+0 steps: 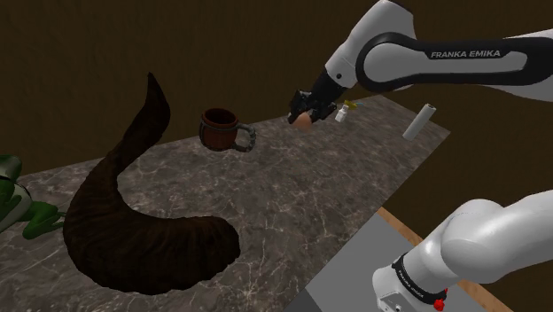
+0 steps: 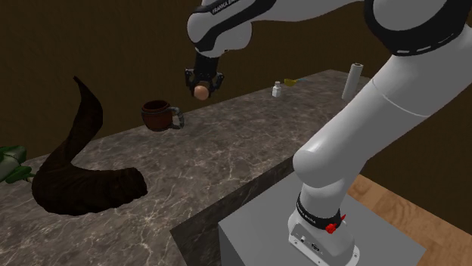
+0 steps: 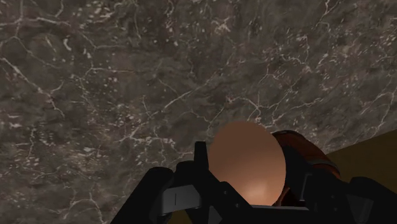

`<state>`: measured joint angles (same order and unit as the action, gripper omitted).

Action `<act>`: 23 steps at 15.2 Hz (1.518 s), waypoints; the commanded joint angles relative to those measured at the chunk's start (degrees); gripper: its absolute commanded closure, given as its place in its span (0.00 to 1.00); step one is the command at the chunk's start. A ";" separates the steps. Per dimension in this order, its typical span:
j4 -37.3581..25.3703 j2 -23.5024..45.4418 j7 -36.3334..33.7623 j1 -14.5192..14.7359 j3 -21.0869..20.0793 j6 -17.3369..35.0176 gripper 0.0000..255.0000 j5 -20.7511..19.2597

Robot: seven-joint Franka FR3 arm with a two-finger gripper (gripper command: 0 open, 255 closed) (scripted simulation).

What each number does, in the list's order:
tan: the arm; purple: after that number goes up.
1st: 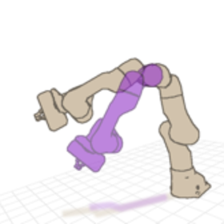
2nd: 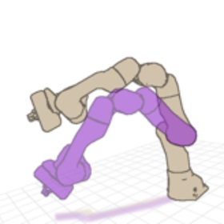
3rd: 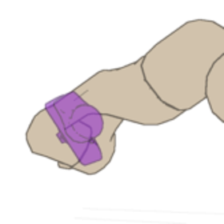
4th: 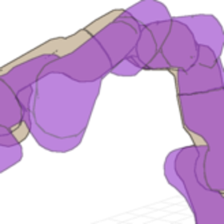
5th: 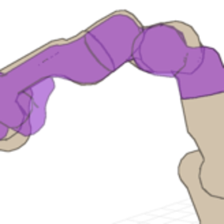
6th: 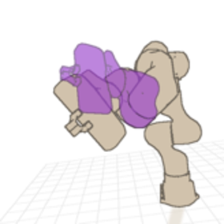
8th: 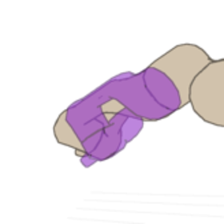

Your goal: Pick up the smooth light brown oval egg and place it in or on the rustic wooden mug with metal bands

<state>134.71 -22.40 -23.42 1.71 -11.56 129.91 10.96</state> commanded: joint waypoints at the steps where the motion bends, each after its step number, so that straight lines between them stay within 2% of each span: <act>1: -3.98 4.30 -1.47 -0.25 -1.11 0.44 1.00 -0.91; 9: -23.11 22.56 -9.02 -0.20 -4.95 -0.33 1.00 -7.71; 16: -44.33 39.25 -14.87 3.13 -5.60 -5.44 1.00 -14.76; 23: -40.15 40.14 -15.04 3.18 -5.33 -0.40 1.00 -15.12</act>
<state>93.94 17.59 -38.45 4.91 -16.93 128.70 -4.10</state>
